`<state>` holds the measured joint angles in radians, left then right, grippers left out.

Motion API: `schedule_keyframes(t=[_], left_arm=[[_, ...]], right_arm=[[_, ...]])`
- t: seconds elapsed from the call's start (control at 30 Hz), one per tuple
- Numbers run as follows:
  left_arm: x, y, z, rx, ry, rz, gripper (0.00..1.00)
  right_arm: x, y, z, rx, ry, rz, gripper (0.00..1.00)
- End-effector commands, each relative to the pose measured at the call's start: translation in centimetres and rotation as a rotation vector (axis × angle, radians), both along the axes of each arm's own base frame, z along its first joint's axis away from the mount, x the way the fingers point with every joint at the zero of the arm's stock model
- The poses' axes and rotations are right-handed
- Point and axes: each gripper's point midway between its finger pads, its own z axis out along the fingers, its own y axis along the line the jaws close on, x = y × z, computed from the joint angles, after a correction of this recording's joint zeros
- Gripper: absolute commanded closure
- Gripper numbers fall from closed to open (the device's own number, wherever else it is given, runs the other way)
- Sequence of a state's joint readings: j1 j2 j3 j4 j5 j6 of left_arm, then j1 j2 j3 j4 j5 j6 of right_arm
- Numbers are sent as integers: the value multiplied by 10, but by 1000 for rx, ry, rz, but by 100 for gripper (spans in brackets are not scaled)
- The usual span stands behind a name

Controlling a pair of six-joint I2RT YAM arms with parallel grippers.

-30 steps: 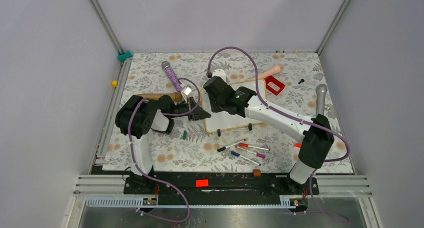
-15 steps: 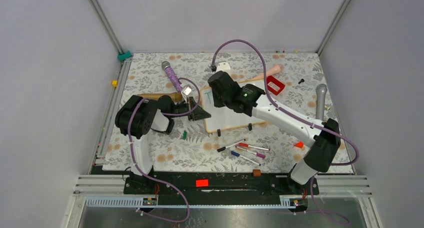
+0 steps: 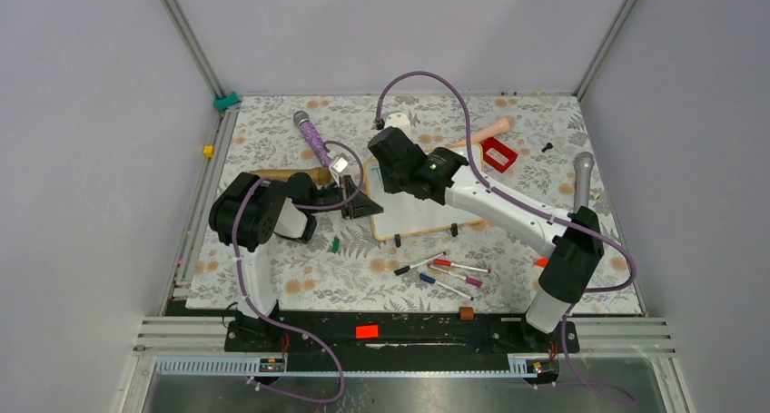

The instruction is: Write a sentence on the whiteboard

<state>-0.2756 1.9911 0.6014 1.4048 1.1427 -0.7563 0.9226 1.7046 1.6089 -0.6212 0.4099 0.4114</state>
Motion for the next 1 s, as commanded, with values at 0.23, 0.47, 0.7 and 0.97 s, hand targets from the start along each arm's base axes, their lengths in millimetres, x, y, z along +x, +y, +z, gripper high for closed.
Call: schedule_keyframes(t=[0.23, 0.47, 0.7, 0.97], left_arm=[[-8, -3, 21, -27, -117, -55, 100], [-9, -3, 20, -27, -114, -56, 100], [-9, -3, 20, -26, -114, -55, 100], [-9, -3, 20, -27, -115, -57, 100]], right_arm=[[10, -10, 8, -49, -29, -44, 100], [6, -12, 4, -51, -14, -40, 100], [12, -10, 5, -59, -27, -48, 100], [17, -7, 5, -61, -29, -54, 100]])
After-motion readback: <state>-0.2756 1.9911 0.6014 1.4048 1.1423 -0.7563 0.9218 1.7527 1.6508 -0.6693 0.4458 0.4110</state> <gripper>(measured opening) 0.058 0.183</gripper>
